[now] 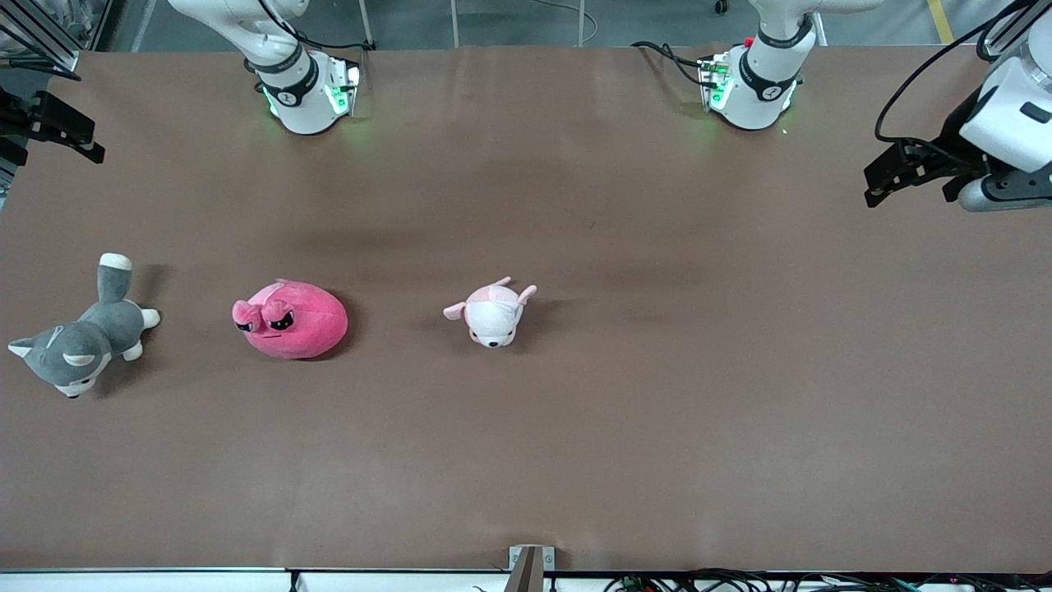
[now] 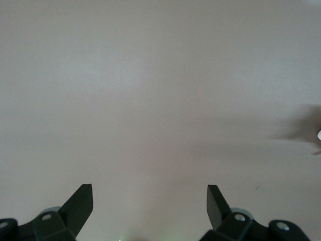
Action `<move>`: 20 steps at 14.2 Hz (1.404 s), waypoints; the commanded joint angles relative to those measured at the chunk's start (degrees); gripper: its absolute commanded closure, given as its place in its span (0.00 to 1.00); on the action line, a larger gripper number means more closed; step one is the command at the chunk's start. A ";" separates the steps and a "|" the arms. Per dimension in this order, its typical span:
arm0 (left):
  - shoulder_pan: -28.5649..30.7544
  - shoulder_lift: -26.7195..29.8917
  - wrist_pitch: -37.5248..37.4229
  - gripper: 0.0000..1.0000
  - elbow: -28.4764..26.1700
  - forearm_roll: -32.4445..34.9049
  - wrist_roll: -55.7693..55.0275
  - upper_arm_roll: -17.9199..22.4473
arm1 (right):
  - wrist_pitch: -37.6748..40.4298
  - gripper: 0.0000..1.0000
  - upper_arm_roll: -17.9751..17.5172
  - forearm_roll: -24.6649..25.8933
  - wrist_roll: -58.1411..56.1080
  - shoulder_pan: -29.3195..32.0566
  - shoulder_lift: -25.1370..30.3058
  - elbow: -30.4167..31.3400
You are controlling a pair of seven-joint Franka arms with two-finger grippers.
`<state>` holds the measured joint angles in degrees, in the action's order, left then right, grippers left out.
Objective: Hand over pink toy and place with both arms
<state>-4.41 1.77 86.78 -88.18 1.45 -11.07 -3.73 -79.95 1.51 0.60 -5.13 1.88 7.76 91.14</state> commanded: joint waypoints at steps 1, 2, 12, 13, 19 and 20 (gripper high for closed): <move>0.28 0.25 -0.20 0.00 0.02 1.02 0.79 0.39 | -0.38 0.00 -0.19 0.19 -0.49 0.06 1.46 1.15; 0.11 0.25 -0.12 0.00 0.02 1.02 0.79 0.39 | -0.38 0.00 -0.19 0.19 -0.49 0.06 1.55 1.15; 0.28 -0.62 0.41 0.00 0.20 0.93 -0.09 0.22 | -0.20 0.00 -0.11 0.19 -0.58 0.15 1.55 1.23; 0.28 -0.62 0.41 0.00 0.20 0.93 -0.35 0.22 | -0.20 0.00 -0.11 0.19 -0.58 0.15 1.55 1.24; 0.20 -0.71 0.32 0.00 0.29 0.49 -0.62 0.22 | -0.29 0.00 -0.11 0.19 -0.58 0.15 1.46 1.24; 0.19 -0.71 0.32 0.00 0.29 0.49 -0.62 0.22 | -0.29 0.00 -0.11 0.19 -0.58 0.15 1.46 1.24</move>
<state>-4.22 1.10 86.95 -88.19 1.45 -11.20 -3.28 -79.97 1.45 0.60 -5.14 1.87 7.80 91.14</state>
